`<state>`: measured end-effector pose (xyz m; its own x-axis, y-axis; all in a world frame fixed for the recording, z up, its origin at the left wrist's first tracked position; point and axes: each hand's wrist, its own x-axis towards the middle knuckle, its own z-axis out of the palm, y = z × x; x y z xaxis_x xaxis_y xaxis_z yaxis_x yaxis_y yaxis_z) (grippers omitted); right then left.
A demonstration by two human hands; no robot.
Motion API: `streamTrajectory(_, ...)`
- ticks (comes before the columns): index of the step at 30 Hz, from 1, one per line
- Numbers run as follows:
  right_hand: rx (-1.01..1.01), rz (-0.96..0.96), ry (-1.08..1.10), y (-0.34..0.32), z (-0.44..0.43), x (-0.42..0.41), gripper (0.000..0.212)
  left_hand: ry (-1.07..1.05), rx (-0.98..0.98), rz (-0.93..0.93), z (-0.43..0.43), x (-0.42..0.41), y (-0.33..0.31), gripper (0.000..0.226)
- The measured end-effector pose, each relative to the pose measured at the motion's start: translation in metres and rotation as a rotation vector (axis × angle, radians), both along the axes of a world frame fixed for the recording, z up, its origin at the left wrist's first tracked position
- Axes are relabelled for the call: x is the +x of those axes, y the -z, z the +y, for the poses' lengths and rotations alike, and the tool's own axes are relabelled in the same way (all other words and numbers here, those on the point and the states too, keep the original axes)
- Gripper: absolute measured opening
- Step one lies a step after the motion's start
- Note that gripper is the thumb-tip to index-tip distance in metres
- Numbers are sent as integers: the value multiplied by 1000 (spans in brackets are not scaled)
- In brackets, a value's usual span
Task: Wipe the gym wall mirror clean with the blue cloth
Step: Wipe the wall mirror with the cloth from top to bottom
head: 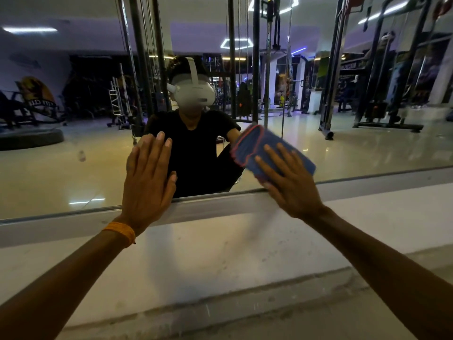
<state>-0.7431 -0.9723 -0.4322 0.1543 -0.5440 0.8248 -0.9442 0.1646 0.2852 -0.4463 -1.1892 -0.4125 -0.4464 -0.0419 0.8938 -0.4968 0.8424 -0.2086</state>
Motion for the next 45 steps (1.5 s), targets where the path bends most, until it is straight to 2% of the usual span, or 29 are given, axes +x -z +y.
streamTrajectory(2,-116,-186,35,3,9,-5,58,-3,0,2,0,0,0,69)
streamTrajectory(4,-167,-261,67,7,-9,17,60,-8,-5,4,1,-1,-1,68)
streamTrajectory(5,-140,-216,53,11,-24,34,61,-8,-9,4,1,-2,-2,68)
streamTrajectory(8,48,74,-56,19,-50,63,59,-27,-37,-2,-1,-1,-4,67)
streamTrajectory(10,42,137,-51,8,-41,46,54,-33,-56,-11,-4,3,-4,67)
streamTrajectory(15,-172,-202,72,-2,3,-1,54,-22,-50,-34,-4,10,-4,67)
streamTrajectory(17,-169,-232,42,5,-9,17,54,-29,-32,-30,-2,8,-4,67)
streamTrajectory(21,43,73,-29,8,-47,56,53,-40,-31,-6,-2,1,-3,67)
streamTrajectory(23,31,166,-42,-8,-42,43,53,-53,-54,-19,-6,3,-2,67)
streamTrajectory(25,-132,70,-1,-22,-26,16,55,-55,-61,-29,-7,4,-3,66)
streamTrajectory(28,-409,-367,100,-29,-3,-8,53,-38,-28,-26,-4,4,-3,66)
streamTrajectory(30,-427,-478,75,-23,-11,8,54,-27,-17,-11,-1,4,-4,66)
streamTrajectory(31,-367,-423,51,-17,-20,22,53,-23,-17,2,1,3,-6,66)
streamTrajectory(34,-105,-67,-2,-3,-38,44,56,-25,-13,41,1,2,-16,67)
streamTrajectory(36,-69,87,-4,-22,-32,33,53,-31,-11,58,-2,1,-26,68)
streamTrajectory(38,-201,25,33,-53,-25,17,51,-21,-21,55,-6,0,-37,68)
streamTrajectory(41,-511,-370,129,-100,-20,4,57,-10,-67,52,-8,-3,-53,69)
streamTrajectory(42,-558,-437,131,-106,-26,11,57,-7,-73,60,-7,-5,-60,70)
streamTrajectory(43,-538,-425,104,-104,-35,25,57,-1,-73,69,-6,-6,-67,70)
streamTrajectory(45,-277,-170,11,-76,-51,56,56,2,-72,79,-7,-9,-82,70)
